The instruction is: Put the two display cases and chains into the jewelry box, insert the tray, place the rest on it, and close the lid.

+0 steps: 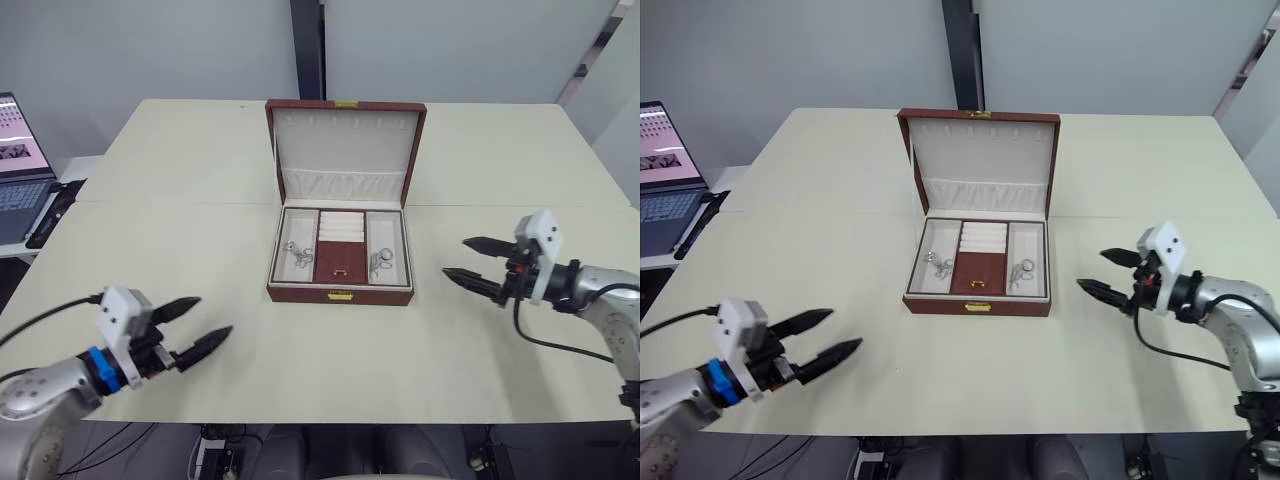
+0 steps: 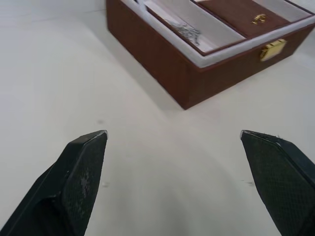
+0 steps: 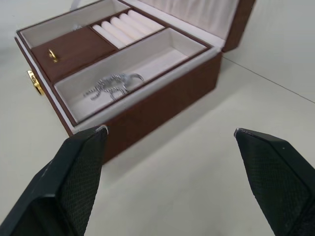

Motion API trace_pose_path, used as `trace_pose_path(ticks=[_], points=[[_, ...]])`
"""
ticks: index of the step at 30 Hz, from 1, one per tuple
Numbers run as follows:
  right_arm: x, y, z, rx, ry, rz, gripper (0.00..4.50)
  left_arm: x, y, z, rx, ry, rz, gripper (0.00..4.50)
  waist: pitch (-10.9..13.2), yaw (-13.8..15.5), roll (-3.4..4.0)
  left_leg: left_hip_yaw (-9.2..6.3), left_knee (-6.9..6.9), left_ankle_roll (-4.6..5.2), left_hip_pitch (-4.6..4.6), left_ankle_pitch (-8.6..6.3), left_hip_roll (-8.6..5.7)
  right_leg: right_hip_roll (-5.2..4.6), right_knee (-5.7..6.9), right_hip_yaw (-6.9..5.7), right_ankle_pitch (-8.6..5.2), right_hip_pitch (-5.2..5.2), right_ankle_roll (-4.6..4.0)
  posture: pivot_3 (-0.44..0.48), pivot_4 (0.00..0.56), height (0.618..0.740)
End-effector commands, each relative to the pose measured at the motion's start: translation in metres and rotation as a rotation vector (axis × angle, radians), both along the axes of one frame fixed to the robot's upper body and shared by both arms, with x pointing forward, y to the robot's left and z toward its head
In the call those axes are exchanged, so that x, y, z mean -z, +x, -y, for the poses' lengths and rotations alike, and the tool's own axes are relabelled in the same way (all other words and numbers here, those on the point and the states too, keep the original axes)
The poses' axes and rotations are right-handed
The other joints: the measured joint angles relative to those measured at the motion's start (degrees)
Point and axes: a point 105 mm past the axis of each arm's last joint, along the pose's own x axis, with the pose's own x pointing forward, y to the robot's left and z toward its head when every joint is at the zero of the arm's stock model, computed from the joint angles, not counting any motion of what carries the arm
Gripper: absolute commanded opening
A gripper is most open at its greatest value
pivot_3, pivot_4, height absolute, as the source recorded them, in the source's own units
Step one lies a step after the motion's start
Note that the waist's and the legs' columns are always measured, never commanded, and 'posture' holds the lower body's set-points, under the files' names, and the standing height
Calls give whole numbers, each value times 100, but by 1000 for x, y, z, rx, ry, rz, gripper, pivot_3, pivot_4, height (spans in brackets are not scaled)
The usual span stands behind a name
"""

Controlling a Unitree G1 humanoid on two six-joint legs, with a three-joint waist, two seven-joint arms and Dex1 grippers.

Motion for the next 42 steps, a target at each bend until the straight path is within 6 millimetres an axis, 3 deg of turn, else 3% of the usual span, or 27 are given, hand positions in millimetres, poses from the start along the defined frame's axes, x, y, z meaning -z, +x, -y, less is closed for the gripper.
trace_pose_path(ticks=[1, 4, 12, 21, 27, 30, 35, 41, 42], points=[[-2, -3, 19, 4, -70, 33, 4368, -13, 5, -18, -51, 59, 17, 4500, 0, -11, 0, 1, 0, 0, 0, 0, 0, 0, 0, 1, 0, 0, 0, 0, 150, 740], [6, -2, 31, 29, -110, 29, 4368, -22, 12, -30, -96, 71, 31, 4500, 0, -14, -1, 7, -1, 0, -1, 0, 1, 0, -3, 5, 0, -1, 0, 0, 150, 740], [11, -2, 39, 57, -112, 39, 4368, -39, 27, -51, -161, 105, 59, 4500, 1, -11, 0, 6, 0, -1, -1, 0, 1, -1, 2, 3, 0, -2, 0, 0, 150, 740], [16, -2, 37, 74, -92, 45, 4368, -47, 38, -45, -144, 107, 80, 4500, 2, -10, -1, 6, 0, -1, -2, 0, 2, -3, 2, 3, 0, -3, 0, 0, 150, 740], [7, 13, 18, 107, 30, 104, 4368, -46, 55, -22, -89, 114, 125, 4500, 2, -11, -1, 8, 2, -2, -1, 1, 0, -3, 4, 4, 0, -2, 0, 0, 150, 740], [8, 18, -1, 77, 60, 107, 3841, -39, 64, -2, -32, 103, 131, 3633, 2, -11, -1, 10, 2, -2, -2, 1, 0, -3, 6, 3, 0, -4, 1, 0, 150, 740], [19, 32, -27, 52, 38, 120, 2124, -23, 79, 29, 53, 76, 125, 1958, 2, -14, -1, 9, 4, -2, -3, 1, 1, -2, 8, 1, 1, -6, 1, 0, 150, 740], [24, 40, -55, 7, 43, 124, 507, -11, 95, 56, 107, 52, 120, 16, 2, -8, -1, 13, 7, -2, -6, 1, -1, -2, 9, -3, 1, -10, 1, 0, 150, 740], [26, 40, -61, -7, 33, 125, 254, -9, 96, 58, 109, 55, 118, 0, 2, -9, -1, 13, 7, -3, -6, 1, -1, -2, 10, -4, 1, -11, 1, 0, 150, 740]])
